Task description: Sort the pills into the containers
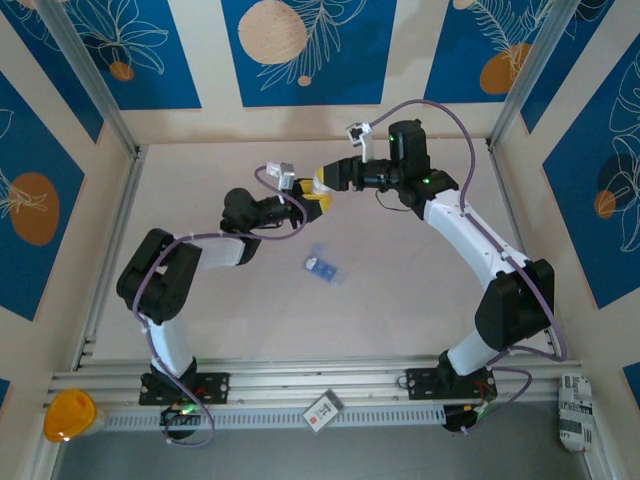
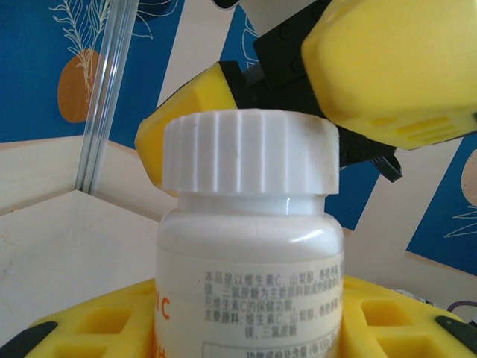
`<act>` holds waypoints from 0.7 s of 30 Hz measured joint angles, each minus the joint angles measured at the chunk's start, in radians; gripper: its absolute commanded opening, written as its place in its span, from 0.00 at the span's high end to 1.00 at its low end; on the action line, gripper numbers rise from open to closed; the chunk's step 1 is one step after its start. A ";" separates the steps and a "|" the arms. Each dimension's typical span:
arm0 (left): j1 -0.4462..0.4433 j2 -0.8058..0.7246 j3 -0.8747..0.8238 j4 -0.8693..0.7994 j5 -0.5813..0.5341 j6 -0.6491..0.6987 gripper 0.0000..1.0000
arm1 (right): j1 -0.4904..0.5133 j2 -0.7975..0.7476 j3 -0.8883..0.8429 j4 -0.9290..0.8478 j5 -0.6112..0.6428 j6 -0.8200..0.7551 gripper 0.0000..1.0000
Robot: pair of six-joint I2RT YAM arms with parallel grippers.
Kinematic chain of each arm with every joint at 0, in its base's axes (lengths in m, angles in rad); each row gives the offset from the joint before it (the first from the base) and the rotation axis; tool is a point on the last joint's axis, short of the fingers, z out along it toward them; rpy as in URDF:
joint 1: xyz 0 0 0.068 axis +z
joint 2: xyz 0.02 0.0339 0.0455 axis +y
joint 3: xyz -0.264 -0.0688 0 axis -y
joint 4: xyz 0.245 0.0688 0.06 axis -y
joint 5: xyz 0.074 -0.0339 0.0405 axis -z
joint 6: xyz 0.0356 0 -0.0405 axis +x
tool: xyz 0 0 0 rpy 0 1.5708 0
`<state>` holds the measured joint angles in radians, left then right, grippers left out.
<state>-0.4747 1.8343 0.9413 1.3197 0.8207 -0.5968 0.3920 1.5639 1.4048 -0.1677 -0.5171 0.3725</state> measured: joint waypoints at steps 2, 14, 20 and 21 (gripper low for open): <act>0.000 0.000 0.000 0.000 0.000 0.000 1.00 | 0.002 0.002 0.001 0.000 0.000 0.003 0.38; 0.000 0.000 0.000 0.000 0.000 0.000 1.00 | -0.002 0.004 0.014 -0.006 0.000 0.029 0.40; 0.000 0.000 0.003 0.000 0.000 0.000 1.00 | -0.001 0.004 0.018 -0.008 0.000 0.029 0.46; 0.000 0.000 0.004 0.000 0.001 0.000 1.00 | -0.001 0.004 0.018 -0.008 0.000 0.029 0.47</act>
<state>-0.4747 1.8343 0.9451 1.3193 0.8215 -0.5964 0.3908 1.5677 1.4231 -0.1757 -0.5167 0.4011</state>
